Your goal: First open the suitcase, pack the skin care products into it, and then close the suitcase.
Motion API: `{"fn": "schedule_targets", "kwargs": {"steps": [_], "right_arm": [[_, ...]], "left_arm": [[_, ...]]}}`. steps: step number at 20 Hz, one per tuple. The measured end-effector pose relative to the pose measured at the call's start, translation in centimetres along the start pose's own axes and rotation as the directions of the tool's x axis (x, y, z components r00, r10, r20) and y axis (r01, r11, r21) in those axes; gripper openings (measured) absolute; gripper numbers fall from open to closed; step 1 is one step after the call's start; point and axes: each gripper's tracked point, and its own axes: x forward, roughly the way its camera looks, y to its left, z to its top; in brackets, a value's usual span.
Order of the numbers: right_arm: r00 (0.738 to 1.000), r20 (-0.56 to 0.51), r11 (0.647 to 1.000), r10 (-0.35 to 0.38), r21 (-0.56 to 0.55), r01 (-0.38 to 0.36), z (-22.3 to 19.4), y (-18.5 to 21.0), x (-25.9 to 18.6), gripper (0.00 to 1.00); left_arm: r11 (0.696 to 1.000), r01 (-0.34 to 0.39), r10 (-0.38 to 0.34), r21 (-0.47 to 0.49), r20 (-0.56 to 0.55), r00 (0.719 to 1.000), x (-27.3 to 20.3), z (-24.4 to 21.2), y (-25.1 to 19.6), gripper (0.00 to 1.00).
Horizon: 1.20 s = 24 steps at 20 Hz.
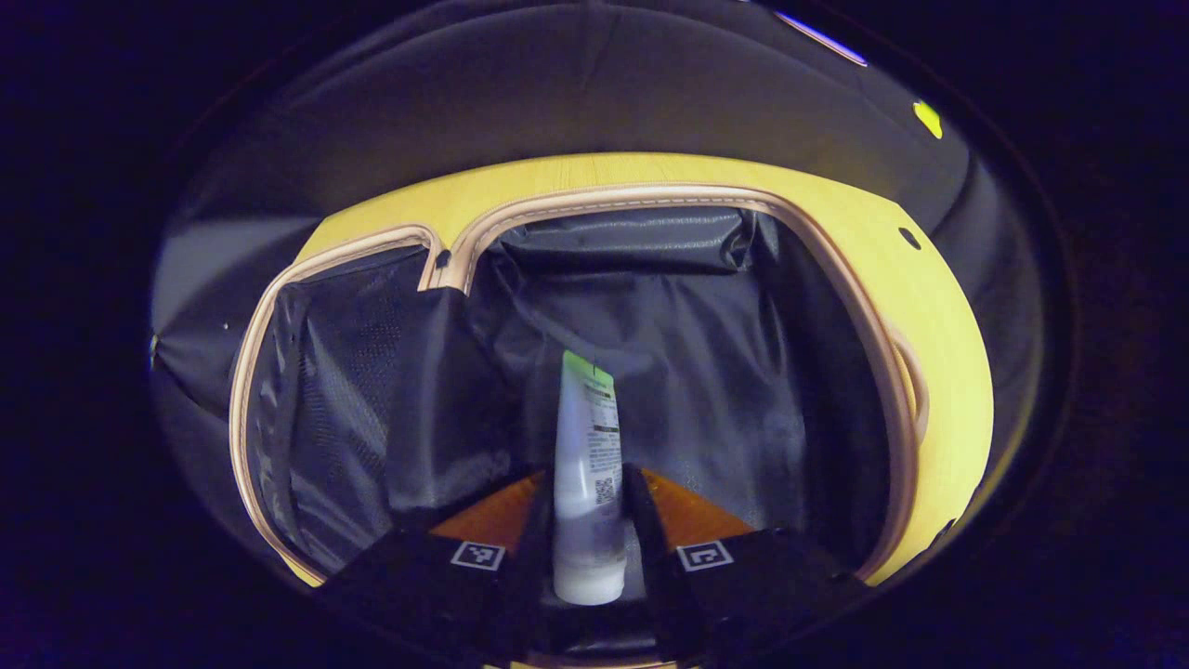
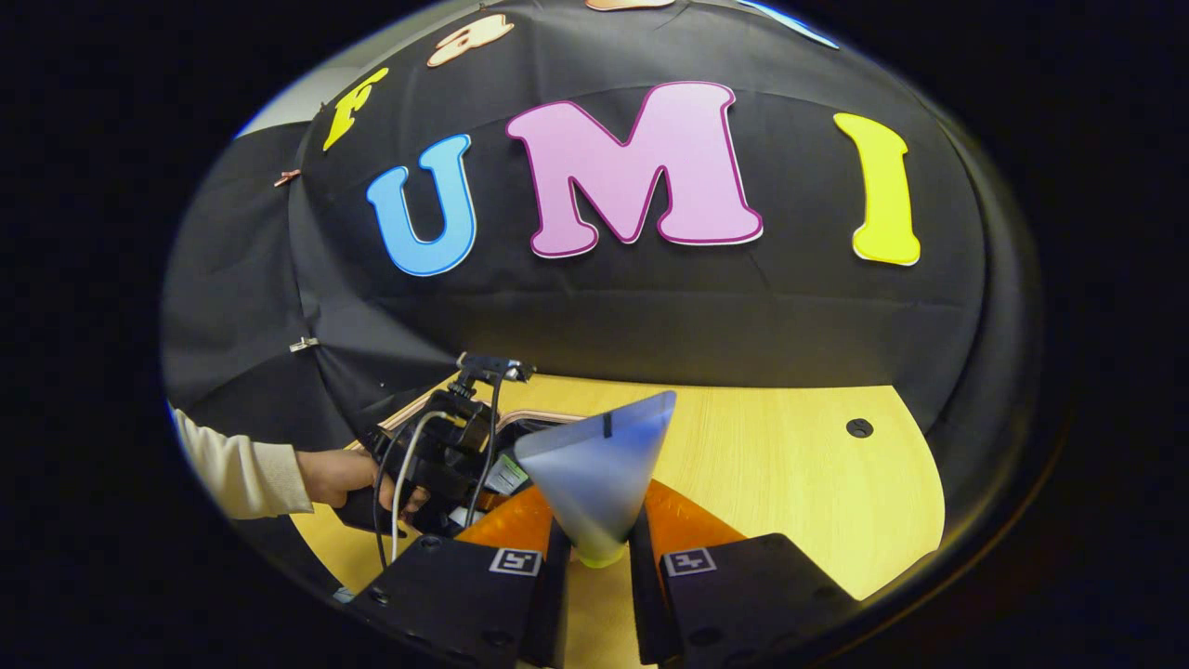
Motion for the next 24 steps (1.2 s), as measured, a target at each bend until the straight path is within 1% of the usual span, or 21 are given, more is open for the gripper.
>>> {"fn": "schedule_targets", "kwargs": {"steps": [1,2,3,4,5,6,8,10,11,12,13,14,15,16,17,18,19,21,22,23,24], "right_arm": [[1.000,-0.008,1.000,0.000,0.005,0.000,-0.1,0.1,0.2,0.33],[1.000,-0.018,1.000,-0.004,0.011,0.004,-0.1,0.2,0.6,0.32],[1.000,-0.031,1.000,-0.003,0.018,0.003,-0.3,0.4,1.1,0.32],[0.999,-0.046,1.000,0.000,0.025,0.001,-0.5,0.8,1.9,0.32],[0.997,-0.072,1.000,0.004,0.010,-0.003,-1.0,1.5,2.8,0.26],[0.994,-0.111,1.000,-0.005,-0.026,0.002,-2.0,1.9,3.8,0.33],[0.985,-0.172,0.998,0.010,-0.065,-0.022,-4.1,3.9,6.2,0.33],[0.971,-0.237,0.999,0.035,-0.011,-0.038,-6.3,6.7,8.9,0.33],[0.961,-0.275,0.999,0.037,0.020,-0.032,-7.4,7.9,9.9,0.33],[0.945,-0.325,0.999,0.028,0.043,-0.015,-8.9,8.7,11.2,0.33],[0.924,-0.383,0.999,0.009,0.040,0.007,-10.8,9.1,12.2,0.33],[0.895,-0.445,0.999,-0.008,0.034,0.026,-13.2,9.4,13.2,0.33],[0.859,-0.511,0.998,-0.029,0.033,0.053,-15.4,9.4,14.0,0.33],[0.823,-0.567,0.997,-0.032,0.045,0.069,-17.2,9.8,14.4,0.33],[0.798,-0.602,0.994,-0.039,0.059,0.093,-18.3,10.3,14.9,0.33],[0.785,-0.618,0.990,-0.051,0.069,0.119,-19.0,10.5,15.7,0.33],[0.774,-0.629,0.988,-0.078,0.055,0.144,-19.8,10.6,16.4,0.33],[0.739,-0.662,0.981,-0.120,0.036,0.191,-20.9,10.8,17.0,0.33],[0.738,-0.658,0.975,-0.148,0.027,0.219,-20.6,10.8,17.3,0.33],[0.757,-0.633,0.971,-0.161,0.035,0.236,-19.9,11.0,18.4,0.42],[0.767,-0.621,0.973,-0.164,0.027,0.229,-19.4,11.1,19.0,0.29]], "left_arm": [[1.000,-0.002,0.002,-0.010,0.054,0.999,-1.2,1.0,0.4,0.61],[1.000,0.007,-0.004,-0.026,0.121,0.993,-2.6,2.1,0.5,0.73],[0.999,0.005,0.005,-0.045,0.199,0.980,-5.1,3.1,0.6,0.82],[0.998,0.008,0.011,-0.066,0.274,0.962,-7.9,3.9,1.0,0.92],[0.996,-0.008,0.037,-0.086,0.340,0.940,-10.2,4.3,2.1,0.99],[0.994,-0.033,0.070,-0.101,0.389,0.919,-12.5,4.3,3.7,0.99],[0.990,-0.077,0.125,-0.120,0.470,0.874,-16.6,3.3,6.8,0.98],[0.984,-0.086,0.154,-0.154,0.515,0.843,-19.8,1.9,9.1,0.98],[0.981,-0.079,0.163,-0.178,0.525,0.835,-21.0,0.9,10.0,0.98],[0.976,-0.068,0.171,-0.208,0.529,0.831,-21.9,-0.4,10.9,0.98],[0.969,-0.059,0.181,-0.238,0.532,0.827,-22.6,-1.6,12.0,0.99],[0.962,-0.052,0.192,-0.267,0.530,0.826,-23.0,-2.9,12.9,0.98],[0.954,-0.054,0.207,-0.295,0.517,0.830,-23.4,-4.4,13.8,0.98],[0.944,-0.060,0.224,-0.324,0.501,0.836,-23.9,-6.1,14.8,0.99],[0.936,-0.058,0.233,-0.347,0.487,0.842,-24.3,-7.4,15.7,0.99],[0.929,-0.054,0.238,-0.365,0.479,0.845,-24.5,-8.3,16.6,0.99],[0.924,-0.049,0.239,-0.379,0.471,0.849,-24.5,-9.2,17.4,0.97],[0.919,-0.064,0.250,-0.389,0.450,0.857,-24.8,-10.9,19.0,0.96],[0.916,-0.082,0.264,-0.393,0.437,0.860,-25.1,-11.5,20.0,0.96],[0.913,-0.095,0.278,-0.397,0.434,0.857,-25.1,-12.1,21.1,0.96],[0.911,-0.100,0.285,-0.401,0.435,0.854,-25.1,-12.3,22.1,0.96]]}}
